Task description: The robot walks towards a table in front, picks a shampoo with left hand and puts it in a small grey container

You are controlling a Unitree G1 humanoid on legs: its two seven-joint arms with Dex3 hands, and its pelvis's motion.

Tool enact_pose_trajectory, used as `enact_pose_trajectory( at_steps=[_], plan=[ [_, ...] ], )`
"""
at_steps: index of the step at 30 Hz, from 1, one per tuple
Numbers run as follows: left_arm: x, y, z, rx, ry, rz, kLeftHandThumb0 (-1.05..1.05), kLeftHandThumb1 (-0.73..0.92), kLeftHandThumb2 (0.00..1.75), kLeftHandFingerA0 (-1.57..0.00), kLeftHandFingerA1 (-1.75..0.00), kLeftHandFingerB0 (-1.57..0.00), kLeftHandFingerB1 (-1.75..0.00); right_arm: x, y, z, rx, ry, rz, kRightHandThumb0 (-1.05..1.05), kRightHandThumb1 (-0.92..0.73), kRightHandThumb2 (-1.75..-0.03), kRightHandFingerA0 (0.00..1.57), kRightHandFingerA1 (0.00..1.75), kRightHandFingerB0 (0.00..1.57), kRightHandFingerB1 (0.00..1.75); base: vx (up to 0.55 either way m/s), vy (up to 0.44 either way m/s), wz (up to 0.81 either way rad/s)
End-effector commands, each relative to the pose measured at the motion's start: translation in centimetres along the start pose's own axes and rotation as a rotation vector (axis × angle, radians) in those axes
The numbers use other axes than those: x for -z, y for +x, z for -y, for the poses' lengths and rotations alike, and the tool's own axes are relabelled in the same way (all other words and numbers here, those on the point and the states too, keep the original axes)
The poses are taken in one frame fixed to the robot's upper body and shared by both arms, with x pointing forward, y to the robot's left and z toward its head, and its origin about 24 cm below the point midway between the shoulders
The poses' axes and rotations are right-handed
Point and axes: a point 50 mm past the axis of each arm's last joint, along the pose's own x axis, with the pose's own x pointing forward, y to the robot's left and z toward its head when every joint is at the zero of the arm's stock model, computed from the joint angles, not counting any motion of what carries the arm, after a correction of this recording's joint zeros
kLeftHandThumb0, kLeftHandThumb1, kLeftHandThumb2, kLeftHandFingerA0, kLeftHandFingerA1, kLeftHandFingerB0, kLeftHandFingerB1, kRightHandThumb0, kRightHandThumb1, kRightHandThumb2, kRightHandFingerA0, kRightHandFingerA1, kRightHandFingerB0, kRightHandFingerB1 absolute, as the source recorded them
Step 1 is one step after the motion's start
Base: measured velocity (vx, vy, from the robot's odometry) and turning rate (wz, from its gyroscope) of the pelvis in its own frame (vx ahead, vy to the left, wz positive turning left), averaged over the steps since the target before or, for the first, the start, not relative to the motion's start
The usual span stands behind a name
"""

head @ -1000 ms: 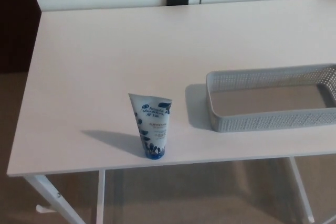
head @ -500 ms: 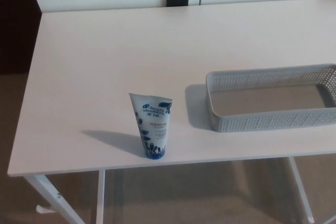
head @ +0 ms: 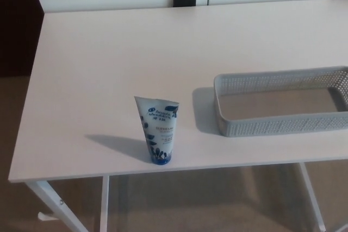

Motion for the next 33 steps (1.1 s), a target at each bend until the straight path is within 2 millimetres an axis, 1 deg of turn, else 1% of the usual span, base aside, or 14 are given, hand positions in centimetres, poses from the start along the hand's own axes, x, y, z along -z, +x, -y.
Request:
enact_pose_trajectory(
  at_steps=[1,9,10,11,17,19,20,23,25,26,27,28,29,33],
  plan=[
    [-7.0,0.3,8.2,0.432,-0.131,0.181,-0.33,0.40,0.61,-0.05,-0.29,-0.05,-0.21,0.3,0.0,0.4,-0.002,-0.037,-0.026,-0.37,-0.55,-0.77,0.68,0.58,0.51,0.51,0.00,0.000,0.00],
    [-4.6,1.9,11.1,0.574,-0.058,0.058,-0.30,0.38,0.65,-0.05,-0.34,-0.03,-0.17,-0.6,0.4,0.7,0.004,-0.051,-0.011,-0.38,-0.54,-0.79,0.69,0.59,0.50,0.51,0.00,0.000,0.00],
    [-4.3,2.0,11.4,0.587,-0.055,0.039,-0.31,0.38,0.63,-0.06,-0.32,-0.03,-0.19,-0.7,0.4,0.7,0.002,-0.058,-0.010,-0.31,-0.63,-0.59,0.76,0.49,0.55,0.40,0.00,0.000,0.00],
    [-4.1,2.1,11.7,0.600,-0.043,0.025,-0.33,0.40,0.62,-0.05,-0.30,-0.06,-0.17,-0.7,0.4,0.7,0.001,-0.053,-0.013,-0.39,-0.54,-0.79,0.68,0.58,0.50,0.51,0.00,0.000,0.00],
    [-2.2,2.1,13.4,0.679,0.033,-0.089,-0.30,0.41,0.56,-0.06,-0.26,-0.06,-0.23,-0.6,0.4,0.6,-0.006,-0.052,-0.011,-0.36,-0.56,-0.77,0.65,0.57,0.49,0.50,0.00,0.000,0.00],
    [-1.7,1.8,13.1,0.684,0.053,-0.114,-0.32,0.41,0.55,-0.05,-0.26,-0.05,-0.24,-0.4,0.3,0.1,-0.019,-0.053,-0.013,-0.36,-0.55,-0.77,0.65,0.57,0.50,0.50,0.00,0.000,0.00],
    [-1.4,1.8,13.2,0.687,0.050,-0.126,-0.32,0.41,0.54,-0.06,-0.26,-0.06,-0.23,-0.4,0.3,0.0,-0.018,-0.055,-0.013,-0.29,-0.66,-0.59,0.71,0.46,0.54,0.39,0.00,0.000,0.00],
    [-0.6,1.9,13.7,0.699,0.050,-0.162,-0.36,0.41,0.54,-0.05,-0.27,-0.05,-0.23,-0.7,0.4,0.2,-0.014,-0.075,-0.008,-0.38,-0.56,-0.79,0.67,0.58,0.50,0.51,0.00,0.000,0.00],
    [-0.3,2.1,14.0,0.705,0.042,-0.179,-0.40,0.28,0.68,-0.01,-0.27,-0.04,-0.26,-0.9,0.5,0.3,-0.008,-0.065,-0.009,-0.39,-0.56,-0.79,0.69,0.58,0.49,0.50,0.00,0.000,0.00],
    [-0.2,2.2,14.0,0.707,0.036,-0.187,-0.40,0.28,0.68,-0.01,-0.27,-0.04,-0.26,-1.0,0.6,0.3,-0.007,-0.069,-0.011,-0.30,-0.65,-0.60,0.75,0.47,0.54,0.39,0.00,0.000,0.00],
    [-0.1,2.2,14.1,0.707,0.035,-0.191,-0.40,0.28,0.68,-0.01,-0.27,-0.04,-0.26,-1.0,0.6,0.3,-0.007,-0.069,-0.011,-0.30,-0.65,-0.60,0.75,0.47,0.54,0.39,0.00,0.000,0.00],
    [0.0,2.1,14.2,0.706,0.027,-0.208,-0.39,0.37,0.63,-0.06,-0.23,-0.07,-0.23,-1.1,0.6,0.3,-0.012,-0.062,-0.008,-0.37,-0.56,-0.77,0.64,0.56,0.49,0.49,0.00,0.000,0.00],
    [0.1,2.0,14.3,0.713,0.033,-0.208,-0.39,0.37,0.63,-0.06,-0.23,-0.05,-0.23,-1.1,0.6,0.2,-0.014,-0.063,-0.008,-0.30,-0.65,-0.59,0.69,0.44,0.53,0.38,0.00,0.000,0.00],
    [0.4,1.4,14.6,0.739,0.050,-0.220,-0.40,0.42,0.54,-0.04,-0.26,-0.03,-0.24,-0.7,0.5,0.1,-0.017,-0.063,-0.015,-0.29,-0.67,-0.59,0.70,0.45,0.54,0.39,0.00,0.000,0.00]
  ],
)
